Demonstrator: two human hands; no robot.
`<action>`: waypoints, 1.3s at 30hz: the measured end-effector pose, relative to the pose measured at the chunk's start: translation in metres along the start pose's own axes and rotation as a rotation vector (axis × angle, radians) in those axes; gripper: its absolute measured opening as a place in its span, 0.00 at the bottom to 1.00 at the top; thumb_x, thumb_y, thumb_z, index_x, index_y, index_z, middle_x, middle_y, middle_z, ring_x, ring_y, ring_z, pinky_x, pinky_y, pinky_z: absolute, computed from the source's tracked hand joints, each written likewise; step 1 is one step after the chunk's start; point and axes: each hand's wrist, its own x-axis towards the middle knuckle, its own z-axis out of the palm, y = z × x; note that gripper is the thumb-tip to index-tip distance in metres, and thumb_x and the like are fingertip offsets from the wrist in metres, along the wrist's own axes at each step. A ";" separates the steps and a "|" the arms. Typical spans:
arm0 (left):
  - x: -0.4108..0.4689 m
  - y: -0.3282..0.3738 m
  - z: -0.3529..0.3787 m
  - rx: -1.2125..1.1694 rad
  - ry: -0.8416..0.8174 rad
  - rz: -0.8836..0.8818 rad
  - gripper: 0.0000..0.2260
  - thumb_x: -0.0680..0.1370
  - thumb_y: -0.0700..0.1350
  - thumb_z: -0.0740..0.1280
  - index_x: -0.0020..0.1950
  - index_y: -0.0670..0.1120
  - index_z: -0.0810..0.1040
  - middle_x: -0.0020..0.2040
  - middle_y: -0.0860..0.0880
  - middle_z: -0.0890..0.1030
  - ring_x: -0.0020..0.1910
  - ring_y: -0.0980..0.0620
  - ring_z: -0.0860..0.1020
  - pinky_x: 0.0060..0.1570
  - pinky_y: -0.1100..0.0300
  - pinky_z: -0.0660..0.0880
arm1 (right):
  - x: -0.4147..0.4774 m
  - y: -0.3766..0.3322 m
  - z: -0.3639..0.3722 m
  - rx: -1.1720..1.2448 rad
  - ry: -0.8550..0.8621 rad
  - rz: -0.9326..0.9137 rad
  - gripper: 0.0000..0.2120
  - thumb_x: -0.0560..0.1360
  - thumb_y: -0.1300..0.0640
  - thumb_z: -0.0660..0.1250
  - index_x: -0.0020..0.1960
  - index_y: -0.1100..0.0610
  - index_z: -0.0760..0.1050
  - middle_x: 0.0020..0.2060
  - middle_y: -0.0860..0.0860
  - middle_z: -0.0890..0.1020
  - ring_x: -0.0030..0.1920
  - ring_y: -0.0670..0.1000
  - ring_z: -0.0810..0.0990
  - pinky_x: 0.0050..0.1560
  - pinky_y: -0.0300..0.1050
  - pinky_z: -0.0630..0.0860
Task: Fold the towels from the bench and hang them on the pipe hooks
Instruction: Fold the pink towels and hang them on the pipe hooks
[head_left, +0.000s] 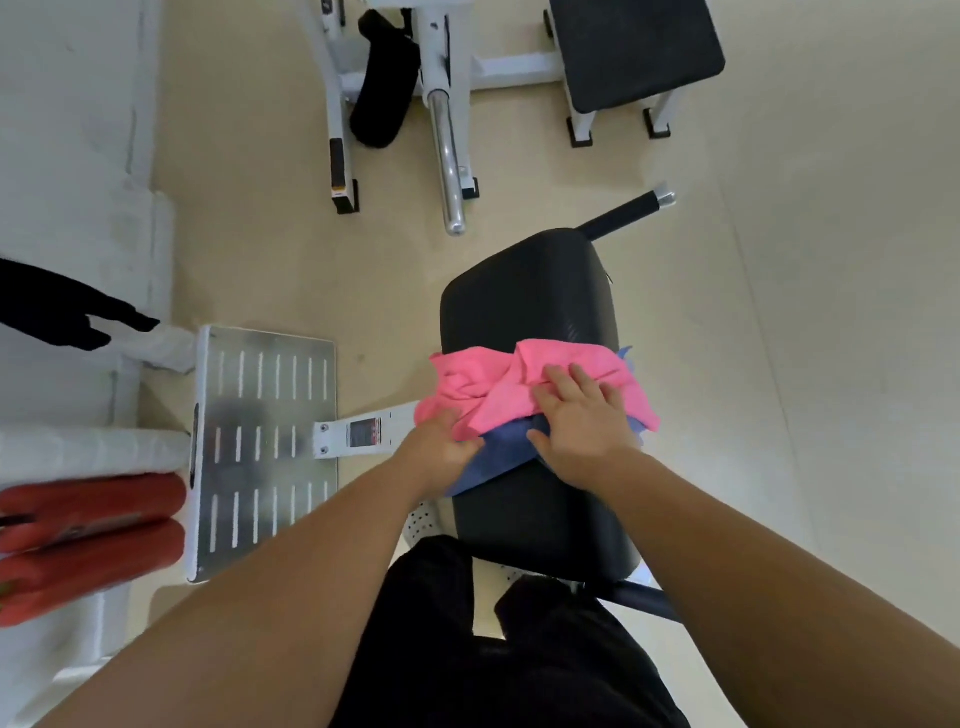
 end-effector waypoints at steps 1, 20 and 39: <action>0.006 -0.001 0.002 -0.064 0.001 -0.024 0.09 0.82 0.46 0.64 0.59 0.44 0.76 0.55 0.40 0.79 0.54 0.41 0.77 0.51 0.53 0.72 | 0.000 0.000 0.003 0.003 0.004 0.009 0.31 0.82 0.41 0.56 0.81 0.49 0.55 0.82 0.49 0.51 0.82 0.55 0.47 0.78 0.61 0.48; -0.047 0.061 -0.029 0.190 0.294 0.441 0.04 0.82 0.41 0.64 0.51 0.43 0.77 0.43 0.44 0.81 0.41 0.42 0.78 0.45 0.46 0.77 | -0.024 -0.017 -0.037 0.257 0.409 -0.227 0.24 0.78 0.56 0.65 0.73 0.45 0.71 0.74 0.57 0.69 0.73 0.63 0.67 0.68 0.62 0.66; -0.257 0.058 -0.102 -0.249 0.929 0.304 0.07 0.81 0.44 0.68 0.43 0.50 0.77 0.32 0.51 0.70 0.30 0.57 0.67 0.31 0.61 0.65 | -0.092 -0.098 -0.179 0.277 0.806 -0.700 0.15 0.78 0.45 0.64 0.48 0.56 0.82 0.59 0.54 0.80 0.62 0.58 0.76 0.63 0.59 0.70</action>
